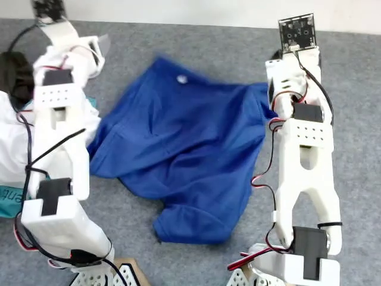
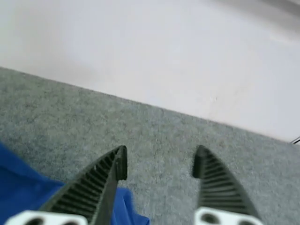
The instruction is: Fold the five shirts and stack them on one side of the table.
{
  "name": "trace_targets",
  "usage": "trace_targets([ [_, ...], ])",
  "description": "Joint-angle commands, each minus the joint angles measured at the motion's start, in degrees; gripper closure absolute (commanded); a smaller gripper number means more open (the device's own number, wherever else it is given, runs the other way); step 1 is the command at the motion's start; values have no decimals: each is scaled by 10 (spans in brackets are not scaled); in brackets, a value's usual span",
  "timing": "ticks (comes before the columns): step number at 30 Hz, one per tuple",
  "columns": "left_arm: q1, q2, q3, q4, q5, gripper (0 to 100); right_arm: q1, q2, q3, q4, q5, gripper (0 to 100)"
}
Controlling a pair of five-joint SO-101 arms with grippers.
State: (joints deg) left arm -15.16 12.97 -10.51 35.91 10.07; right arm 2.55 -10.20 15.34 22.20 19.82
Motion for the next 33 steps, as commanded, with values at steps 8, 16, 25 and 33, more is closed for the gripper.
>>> trace_targets([
  [8, -8, -96, -100, 281, 10, 674, -47, -197, -59, 294, 21, 780],
  [16, 52, -275, 37, 435, 10, 674, -110, -455, 90, 399, 40, 781],
  [25, 48, -419, 391, 338, -25, 674, -142, -566, 276, 495, 12, 782],
  [33, 46, -501, 611, 226, -52, 674, -231, -567, 400, 553, 14, 782],
])
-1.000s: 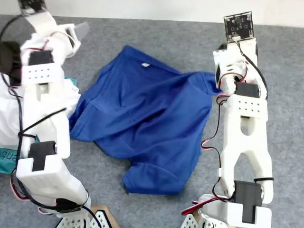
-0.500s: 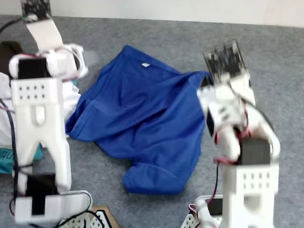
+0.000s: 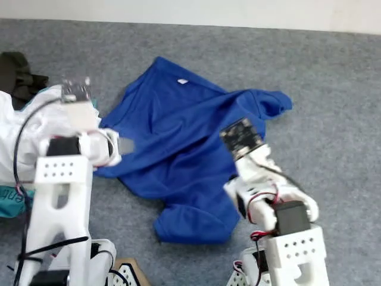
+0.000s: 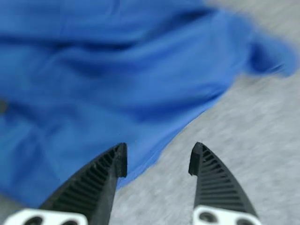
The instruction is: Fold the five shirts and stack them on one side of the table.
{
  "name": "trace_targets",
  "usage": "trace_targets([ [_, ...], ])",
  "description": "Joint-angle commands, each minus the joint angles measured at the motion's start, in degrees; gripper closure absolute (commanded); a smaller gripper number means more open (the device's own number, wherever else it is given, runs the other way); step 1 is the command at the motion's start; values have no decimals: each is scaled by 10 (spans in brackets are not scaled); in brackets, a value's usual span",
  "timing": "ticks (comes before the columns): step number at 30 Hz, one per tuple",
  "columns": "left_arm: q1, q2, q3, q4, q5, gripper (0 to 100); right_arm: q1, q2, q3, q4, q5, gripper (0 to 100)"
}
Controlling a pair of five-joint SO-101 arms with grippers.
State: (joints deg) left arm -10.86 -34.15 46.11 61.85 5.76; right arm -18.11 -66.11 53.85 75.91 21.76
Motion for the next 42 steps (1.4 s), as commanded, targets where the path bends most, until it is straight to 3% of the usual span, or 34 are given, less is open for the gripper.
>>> trace_targets([
  [1, 2, -29, 61, -47, -19, 674, -32, -7, 25, 21, -5, 782],
  [8, -10, 14, 92, -128, -52, 675, -67, -5, 89, 31, 59, 782],
  [18, -11, 199, -52, -136, -50, 675, -103, 75, 180, 18, 209, 782],
  [26, -31, 327, -208, -136, -50, 675, -153, 95, 193, -7, 207, 782],
  [37, -55, 476, -345, -134, -50, 675, -151, 100, 271, -131, 207, 785],
  [42, -64, 499, -378, -134, -50, 675, -150, 99, 269, -141, 210, 946],
])
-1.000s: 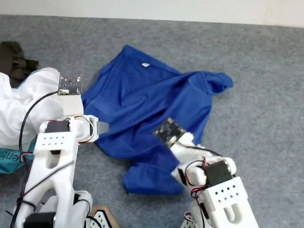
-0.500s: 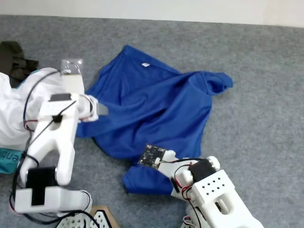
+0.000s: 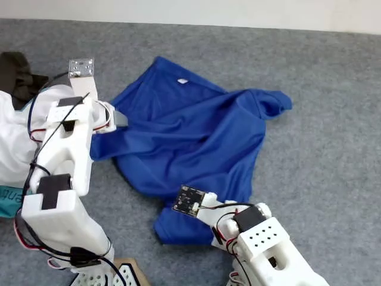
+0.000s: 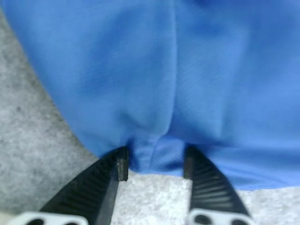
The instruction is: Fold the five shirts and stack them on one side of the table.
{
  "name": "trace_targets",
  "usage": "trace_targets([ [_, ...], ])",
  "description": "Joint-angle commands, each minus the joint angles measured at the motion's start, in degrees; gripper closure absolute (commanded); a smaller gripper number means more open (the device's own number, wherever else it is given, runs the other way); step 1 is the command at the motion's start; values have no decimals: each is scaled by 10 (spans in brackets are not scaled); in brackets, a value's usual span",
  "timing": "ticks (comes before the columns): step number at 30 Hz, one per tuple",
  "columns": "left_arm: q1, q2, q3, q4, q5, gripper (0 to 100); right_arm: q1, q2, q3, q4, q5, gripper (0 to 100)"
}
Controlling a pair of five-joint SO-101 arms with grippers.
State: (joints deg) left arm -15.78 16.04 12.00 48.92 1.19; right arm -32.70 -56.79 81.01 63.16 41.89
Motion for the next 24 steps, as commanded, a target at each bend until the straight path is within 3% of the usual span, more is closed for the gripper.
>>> trace_targets([
  [1, -15, -3, -37, -4, -4, 675, -4, 4, -3, -14, 9, 977],
  [6, -15, -6, -33, -3, -4, 675, 49, 1, -12, -13, 10, 992],
  [11, -12, -7, -37, 28, -4, 675, 151, 1, -65, -8, 16, 992],
  [24, 13, -68, -42, 77, 18, 675, 426, 7, -246, 80, 253, 992],
])
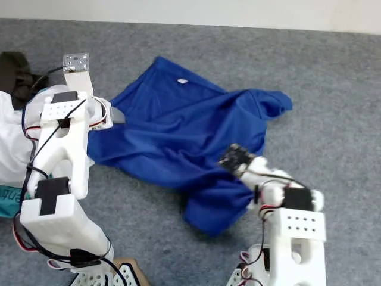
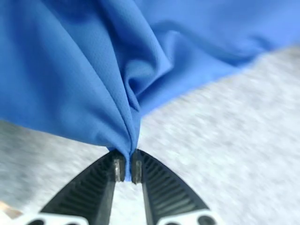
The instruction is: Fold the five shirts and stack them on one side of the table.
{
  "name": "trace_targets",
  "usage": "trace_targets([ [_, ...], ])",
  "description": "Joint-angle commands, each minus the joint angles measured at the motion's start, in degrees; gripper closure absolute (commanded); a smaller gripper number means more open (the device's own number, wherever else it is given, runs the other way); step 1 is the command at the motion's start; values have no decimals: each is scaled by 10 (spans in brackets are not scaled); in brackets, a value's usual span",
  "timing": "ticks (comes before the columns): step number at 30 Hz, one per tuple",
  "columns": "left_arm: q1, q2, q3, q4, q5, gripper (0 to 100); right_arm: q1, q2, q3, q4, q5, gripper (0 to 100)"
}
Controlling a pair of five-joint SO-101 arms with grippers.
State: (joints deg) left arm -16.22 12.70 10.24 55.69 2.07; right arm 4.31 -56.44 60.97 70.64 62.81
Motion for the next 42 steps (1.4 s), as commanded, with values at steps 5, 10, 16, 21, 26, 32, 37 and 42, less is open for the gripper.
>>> trace_targets([
  [5, 33, -36, -24, 10, 16, 675, 110, 4, -49, 3, 97, 992],
  [10, 37, -36, -28, 11, 16, 675, 156, 4, -48, -70, 106, 992],
  [16, 36, -32, -25, 11, 16, 675, 165, 6, -47, -109, 108, 992],
  [21, 26, -32, -29, 10, 13, 674, 166, 69, -52, -112, 108, 992],
  [26, 4, -51, -68, 58, 13, 671, 157, 155, -60, -134, 103, 991],
  [32, 9, -138, -99, 204, 12, 674, 100, 206, -59, -155, 37, 991],
  [37, 9, -209, -65, 241, 12, 674, 69, 212, -58, -178, -7, 985],
  [42, 18, -247, 68, 227, 11, 674, 68, 212, -54, -177, -8, 830],
])
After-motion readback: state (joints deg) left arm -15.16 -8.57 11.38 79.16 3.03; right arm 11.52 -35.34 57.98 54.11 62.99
